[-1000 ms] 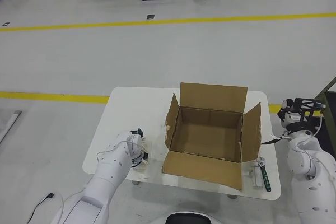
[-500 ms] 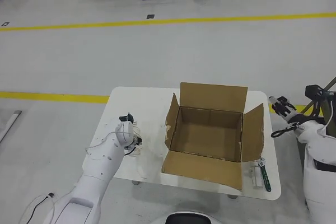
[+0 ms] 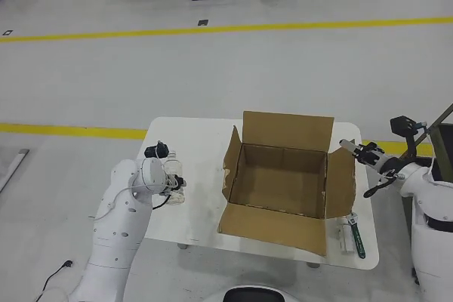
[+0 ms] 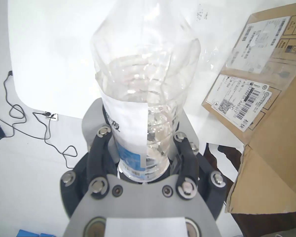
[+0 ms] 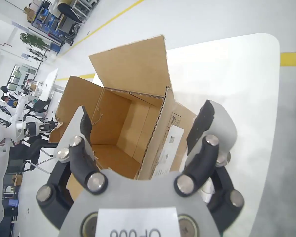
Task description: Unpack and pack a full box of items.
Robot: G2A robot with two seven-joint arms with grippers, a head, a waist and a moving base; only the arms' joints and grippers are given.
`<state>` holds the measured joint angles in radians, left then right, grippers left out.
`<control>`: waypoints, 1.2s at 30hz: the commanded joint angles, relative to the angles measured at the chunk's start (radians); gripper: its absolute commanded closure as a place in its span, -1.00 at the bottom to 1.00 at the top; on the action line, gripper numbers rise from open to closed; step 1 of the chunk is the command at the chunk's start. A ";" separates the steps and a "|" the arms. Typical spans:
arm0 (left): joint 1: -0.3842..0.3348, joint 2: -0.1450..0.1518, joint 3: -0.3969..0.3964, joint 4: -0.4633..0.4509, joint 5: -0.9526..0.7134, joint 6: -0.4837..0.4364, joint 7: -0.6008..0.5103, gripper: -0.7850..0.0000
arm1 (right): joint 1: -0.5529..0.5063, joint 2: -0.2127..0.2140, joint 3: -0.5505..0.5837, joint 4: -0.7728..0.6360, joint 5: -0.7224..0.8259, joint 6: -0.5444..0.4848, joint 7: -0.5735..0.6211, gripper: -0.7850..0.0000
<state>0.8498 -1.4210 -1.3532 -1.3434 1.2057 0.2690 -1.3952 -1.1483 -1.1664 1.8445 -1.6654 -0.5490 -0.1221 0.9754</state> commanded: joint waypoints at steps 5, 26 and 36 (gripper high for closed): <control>0.000 0.000 0.000 0.001 -0.001 0.001 0.000 1.00 | -0.023 0.004 -0.021 -0.013 -0.064 -0.007 -0.009 -1.00; 0.000 0.000 0.000 0.001 -0.001 0.001 0.000 1.00 | 0.043 0.034 -0.085 0.107 0.033 0.193 0.261 1.00; 0.011 0.001 -0.008 -0.008 -0.013 -0.003 0.034 1.00 | 0.069 0.028 -0.127 0.198 0.304 0.163 0.216 1.00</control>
<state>0.8536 -1.4208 -1.3561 -1.3457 1.2001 0.2681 -1.3869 -1.0822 -1.1365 1.7233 -1.4815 -0.2885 0.0448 1.1950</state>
